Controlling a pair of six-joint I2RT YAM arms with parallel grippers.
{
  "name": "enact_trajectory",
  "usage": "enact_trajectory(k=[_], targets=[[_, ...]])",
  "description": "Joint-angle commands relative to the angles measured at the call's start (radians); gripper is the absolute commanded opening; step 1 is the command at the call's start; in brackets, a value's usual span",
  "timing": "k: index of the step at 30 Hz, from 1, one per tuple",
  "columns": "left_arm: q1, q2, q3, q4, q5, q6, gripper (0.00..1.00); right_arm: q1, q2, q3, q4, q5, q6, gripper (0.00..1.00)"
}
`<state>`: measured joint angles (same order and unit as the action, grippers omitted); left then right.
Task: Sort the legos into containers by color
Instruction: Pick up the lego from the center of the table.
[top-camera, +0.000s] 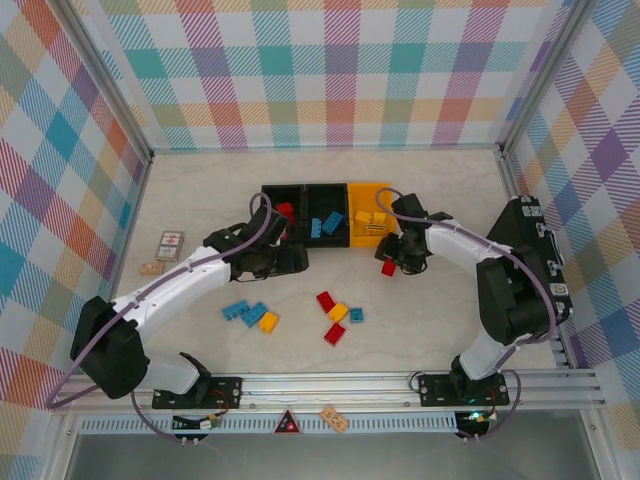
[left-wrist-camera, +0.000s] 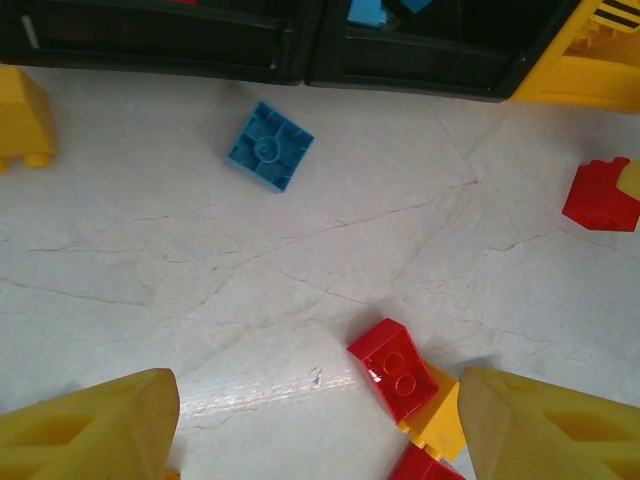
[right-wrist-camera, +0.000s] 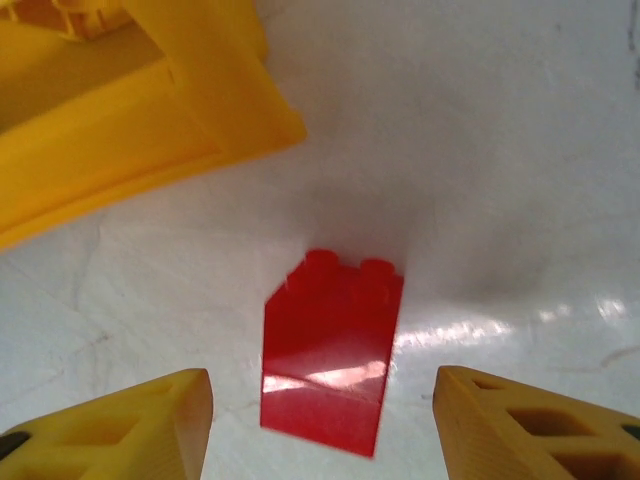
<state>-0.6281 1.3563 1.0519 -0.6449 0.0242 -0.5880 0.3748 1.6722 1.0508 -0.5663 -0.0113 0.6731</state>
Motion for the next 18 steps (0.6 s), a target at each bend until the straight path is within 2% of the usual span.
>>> enact_trajectory(k=[1,8,14,18], targets=[[0.023,-0.049,-0.022,-0.046,-0.037,-0.013,0.74,0.009,0.043,0.044,-0.001,0.021,0.009,0.6],[0.071,-0.106,-0.064,-0.071,-0.05,-0.02,0.74,0.013,0.108,0.064,0.005,0.024,0.007,0.51],[0.122,-0.143,-0.085,-0.091,-0.056,-0.034,0.73,0.028,0.1,0.061,-0.002,0.024,-0.003,0.28],[0.159,-0.164,-0.106,-0.101,-0.058,-0.049,0.73,0.047,0.059,0.063,-0.025,0.021,-0.017,0.21]])
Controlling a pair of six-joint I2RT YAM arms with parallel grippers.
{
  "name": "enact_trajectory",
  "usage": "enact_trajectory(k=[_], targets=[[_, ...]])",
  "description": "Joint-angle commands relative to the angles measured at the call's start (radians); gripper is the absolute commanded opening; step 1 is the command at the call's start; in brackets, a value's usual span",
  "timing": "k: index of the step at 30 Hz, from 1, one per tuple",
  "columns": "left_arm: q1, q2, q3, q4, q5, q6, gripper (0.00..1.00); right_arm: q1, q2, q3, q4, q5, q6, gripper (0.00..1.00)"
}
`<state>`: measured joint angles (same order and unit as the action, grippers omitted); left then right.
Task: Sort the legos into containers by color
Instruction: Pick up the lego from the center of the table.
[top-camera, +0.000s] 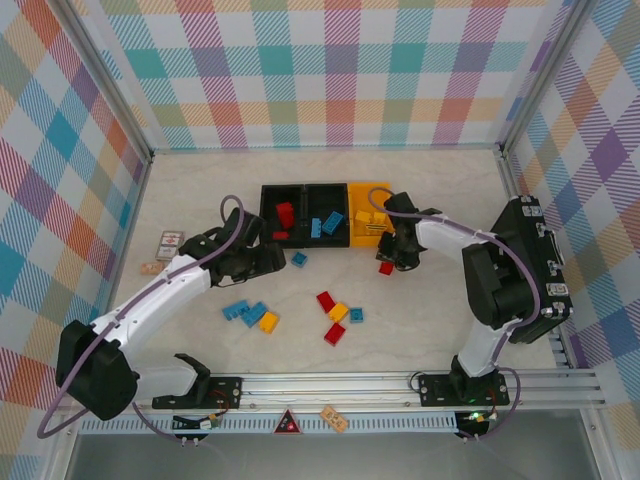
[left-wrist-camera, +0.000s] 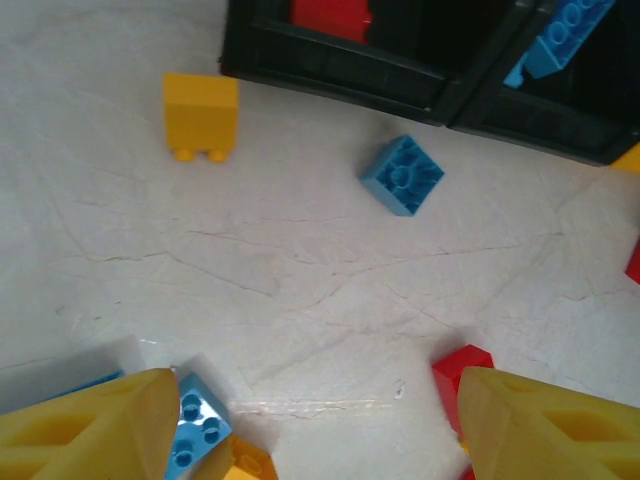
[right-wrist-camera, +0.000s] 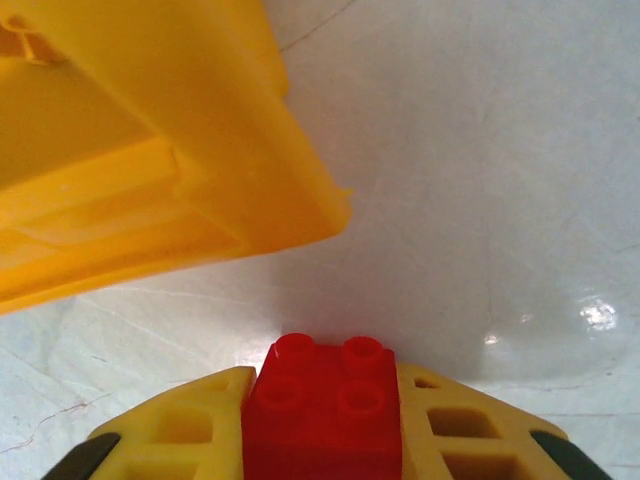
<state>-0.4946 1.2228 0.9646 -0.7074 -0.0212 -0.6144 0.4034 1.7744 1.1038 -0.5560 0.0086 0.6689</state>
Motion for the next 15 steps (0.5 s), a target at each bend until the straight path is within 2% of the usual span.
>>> enact_trajectory(k=[1,8,15], targets=[[0.034,-0.034,-0.023,-0.042,-0.012,-0.026,0.73,0.026,-0.056,0.014,-0.043,-0.001,-0.014,0.21],[0.106,-0.104,-0.091,-0.026,0.027,-0.06,0.73,0.098,-0.121,0.097,-0.091,-0.033,-0.037,0.2],[0.179,-0.158,-0.158,-0.019,0.079,-0.09,0.72,0.184,-0.037,0.308,-0.112,-0.084,-0.074,0.22]])
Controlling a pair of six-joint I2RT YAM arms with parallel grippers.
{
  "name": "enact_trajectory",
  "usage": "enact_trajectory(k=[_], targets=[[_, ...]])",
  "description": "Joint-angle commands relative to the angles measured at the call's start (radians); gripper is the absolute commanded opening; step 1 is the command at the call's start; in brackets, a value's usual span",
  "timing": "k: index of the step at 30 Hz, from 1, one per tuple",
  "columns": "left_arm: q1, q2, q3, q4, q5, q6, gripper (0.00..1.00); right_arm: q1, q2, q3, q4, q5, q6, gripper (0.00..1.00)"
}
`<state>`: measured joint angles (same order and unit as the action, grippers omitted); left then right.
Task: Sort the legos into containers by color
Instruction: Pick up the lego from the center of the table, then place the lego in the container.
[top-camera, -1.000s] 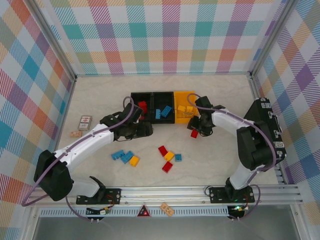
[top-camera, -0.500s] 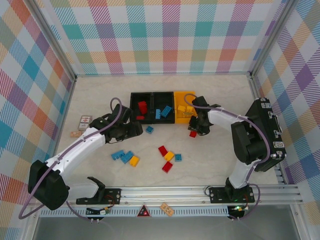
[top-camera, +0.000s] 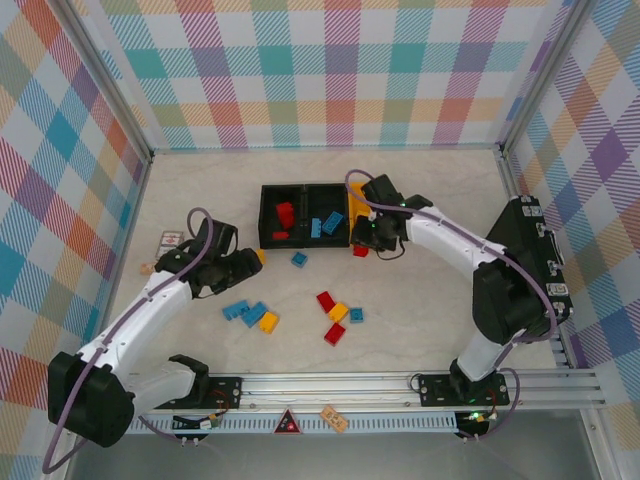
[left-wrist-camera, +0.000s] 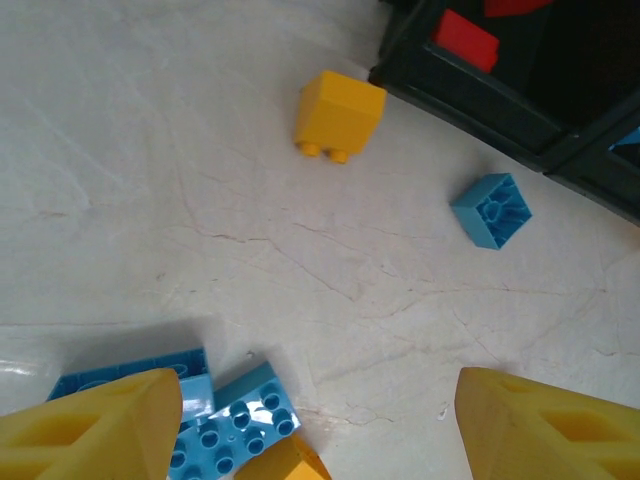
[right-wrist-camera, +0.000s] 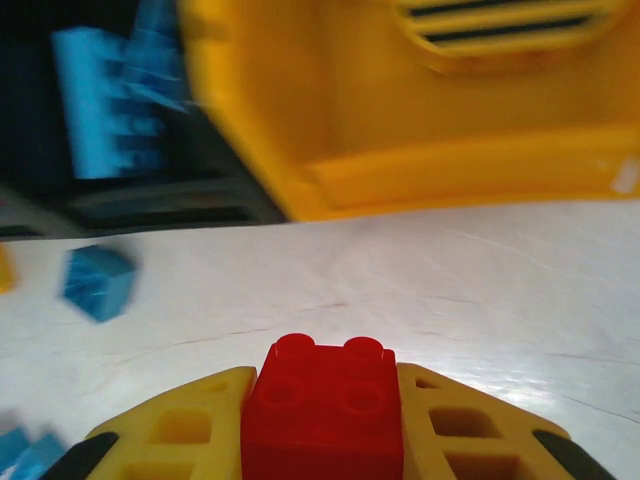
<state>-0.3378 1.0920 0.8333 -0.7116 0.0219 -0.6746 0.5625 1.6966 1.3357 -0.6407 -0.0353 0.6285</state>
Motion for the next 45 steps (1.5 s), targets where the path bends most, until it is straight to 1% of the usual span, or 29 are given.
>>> enact_trajectory(k=[1,14,21,30,34,36,40,45], targets=[[0.026,-0.033,-0.032,-0.014,0.038,-0.031,0.72,0.034,0.062,0.109,-0.034,-0.045,-0.039,0.22],[0.055,-0.09,-0.069,-0.045,0.041,-0.049,0.72,0.136,0.401,0.587,-0.117,-0.143,-0.07,0.23],[0.057,-0.103,-0.091,-0.044,0.052,-0.057,0.72,0.155,0.579,0.808,-0.176,-0.179,-0.069,0.24],[0.06,-0.117,-0.1,-0.054,0.05,-0.061,0.72,0.167,0.761,1.048,-0.234,-0.218,-0.046,0.26],[0.06,-0.121,-0.107,-0.059,0.049,-0.059,0.72,0.173,0.81,1.113,-0.246,-0.221,-0.037,0.32],[0.06,-0.125,-0.111,-0.062,0.049,-0.06,0.72,0.172,0.819,1.125,-0.249,-0.218,-0.032,0.38],[0.06,-0.131,-0.12,-0.058,0.049,-0.063,0.72,0.172,0.813,1.131,-0.252,-0.209,-0.033,0.47],[0.06,-0.132,-0.12,-0.054,0.052,-0.066,0.72,0.172,0.771,1.124,-0.27,-0.185,-0.052,0.48]])
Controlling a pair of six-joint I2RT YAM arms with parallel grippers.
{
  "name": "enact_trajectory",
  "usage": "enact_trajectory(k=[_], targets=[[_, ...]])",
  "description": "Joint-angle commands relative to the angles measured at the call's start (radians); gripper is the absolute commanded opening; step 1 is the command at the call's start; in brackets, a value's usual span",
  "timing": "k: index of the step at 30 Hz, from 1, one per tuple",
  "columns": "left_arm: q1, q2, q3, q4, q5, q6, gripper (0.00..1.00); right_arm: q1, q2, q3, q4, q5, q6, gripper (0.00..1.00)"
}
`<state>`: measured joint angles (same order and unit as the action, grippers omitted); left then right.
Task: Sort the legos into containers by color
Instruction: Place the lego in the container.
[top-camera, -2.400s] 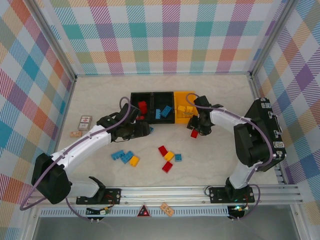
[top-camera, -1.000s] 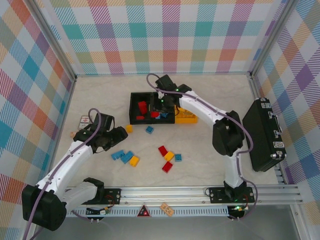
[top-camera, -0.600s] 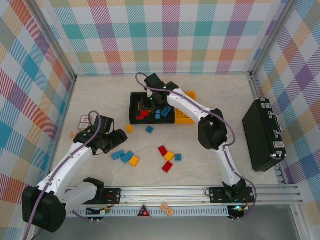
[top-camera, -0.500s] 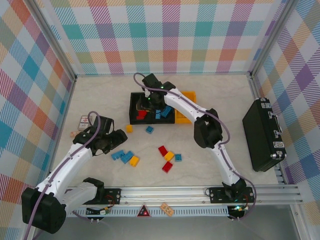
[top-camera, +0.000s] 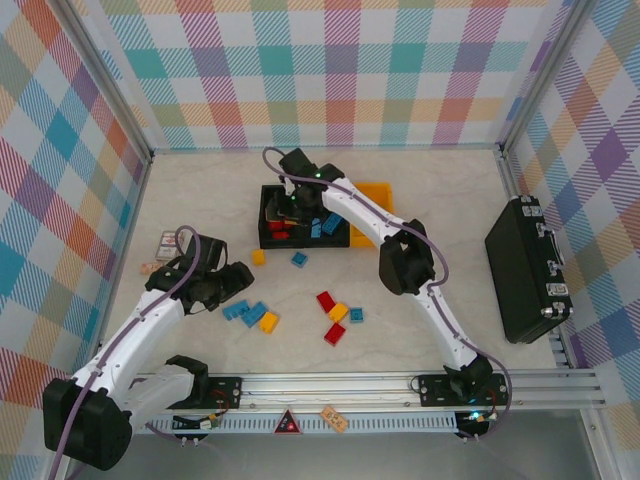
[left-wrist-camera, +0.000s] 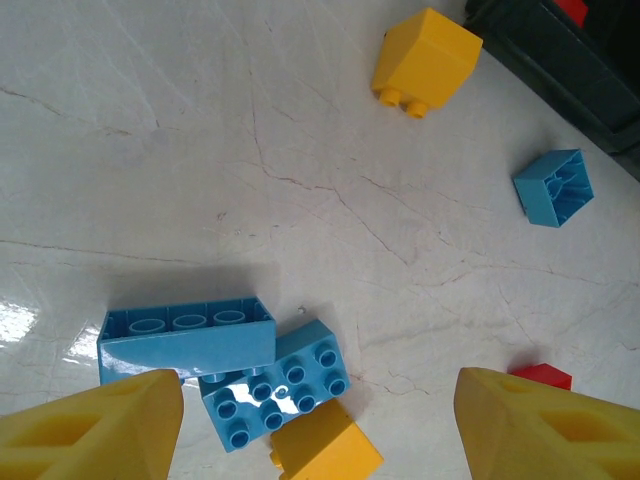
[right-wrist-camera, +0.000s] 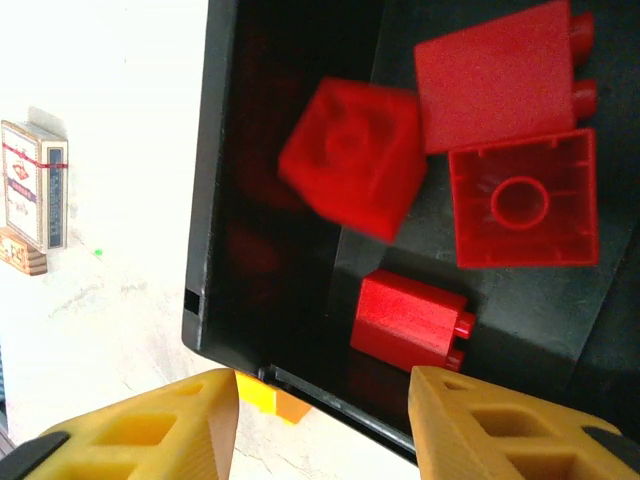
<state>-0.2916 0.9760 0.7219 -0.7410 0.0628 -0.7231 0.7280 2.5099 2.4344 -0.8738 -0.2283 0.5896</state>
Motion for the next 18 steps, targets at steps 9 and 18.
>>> enact_trajectory(k=[9,18], targets=[[0.014,-0.01,0.008,-0.034,-0.003,-0.015,0.72,0.006,-0.331,-0.326,0.091,0.066,-0.05,0.48],[0.014,0.018,0.03,-0.031,0.019,-0.001,0.72,0.006,-0.582,-0.701,0.193,0.091,-0.049,0.49]])
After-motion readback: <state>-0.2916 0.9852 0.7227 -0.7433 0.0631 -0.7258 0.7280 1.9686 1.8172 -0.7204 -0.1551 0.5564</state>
